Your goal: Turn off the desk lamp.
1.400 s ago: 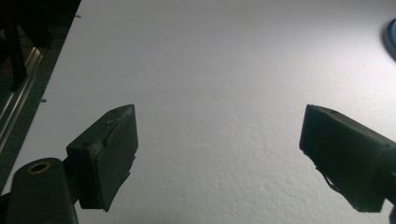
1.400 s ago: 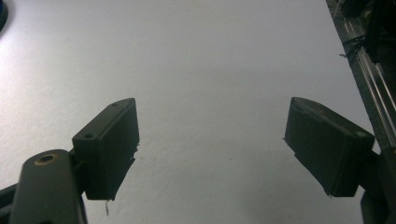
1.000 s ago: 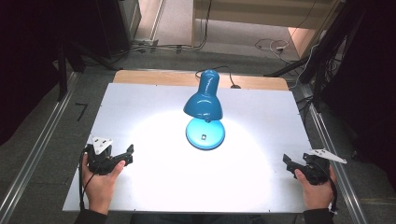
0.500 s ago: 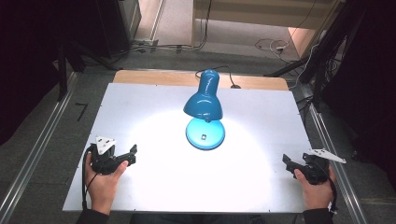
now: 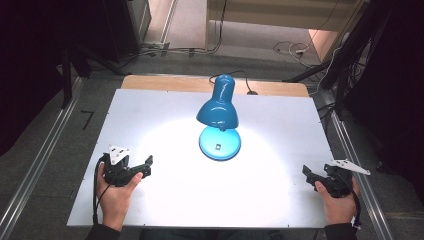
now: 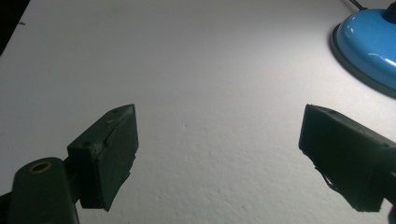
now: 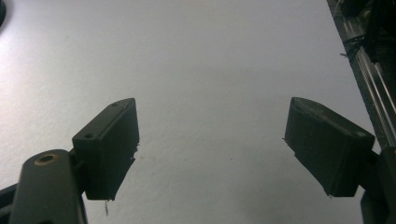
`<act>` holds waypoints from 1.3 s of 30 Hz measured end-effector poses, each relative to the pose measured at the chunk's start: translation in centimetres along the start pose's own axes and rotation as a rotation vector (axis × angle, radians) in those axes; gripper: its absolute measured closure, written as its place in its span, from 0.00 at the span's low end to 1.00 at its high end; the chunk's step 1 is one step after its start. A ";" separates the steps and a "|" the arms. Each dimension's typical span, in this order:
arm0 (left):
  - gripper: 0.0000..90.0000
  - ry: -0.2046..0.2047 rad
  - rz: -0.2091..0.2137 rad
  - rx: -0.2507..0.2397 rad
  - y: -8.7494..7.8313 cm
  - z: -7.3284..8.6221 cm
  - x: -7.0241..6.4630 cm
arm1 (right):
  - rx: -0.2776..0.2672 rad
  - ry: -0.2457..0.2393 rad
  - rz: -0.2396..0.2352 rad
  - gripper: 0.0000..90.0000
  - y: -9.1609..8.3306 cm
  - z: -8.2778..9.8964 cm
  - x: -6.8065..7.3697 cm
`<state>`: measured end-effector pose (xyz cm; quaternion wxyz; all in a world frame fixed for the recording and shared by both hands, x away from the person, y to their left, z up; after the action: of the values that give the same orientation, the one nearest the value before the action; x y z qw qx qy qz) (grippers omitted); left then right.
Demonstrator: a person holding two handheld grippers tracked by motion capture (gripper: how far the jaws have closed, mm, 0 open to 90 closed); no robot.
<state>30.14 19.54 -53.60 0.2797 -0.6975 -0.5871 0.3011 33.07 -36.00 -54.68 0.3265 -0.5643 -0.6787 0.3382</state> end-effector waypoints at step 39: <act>0.15 0.064 0.083 -0.004 1.4 -1.2 -5.1 | 0.003 -0.008 -0.003 0.18 0.1 0.0 0.1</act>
<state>31.33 14.23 -53.39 0.2844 -0.7310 -0.5490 0.2887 33.12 -35.87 -54.75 0.3254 -0.5614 -0.6802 0.3410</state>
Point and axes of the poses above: each handheld gripper's, and its own axes: y roughly forward along the jaws, z roughly out of its underside, x roughly to its left, the point moved 8 cm from there along y, roughly forward along the jaws, and after that the axes turned 15 degrees about x, right-handed, at the moved point
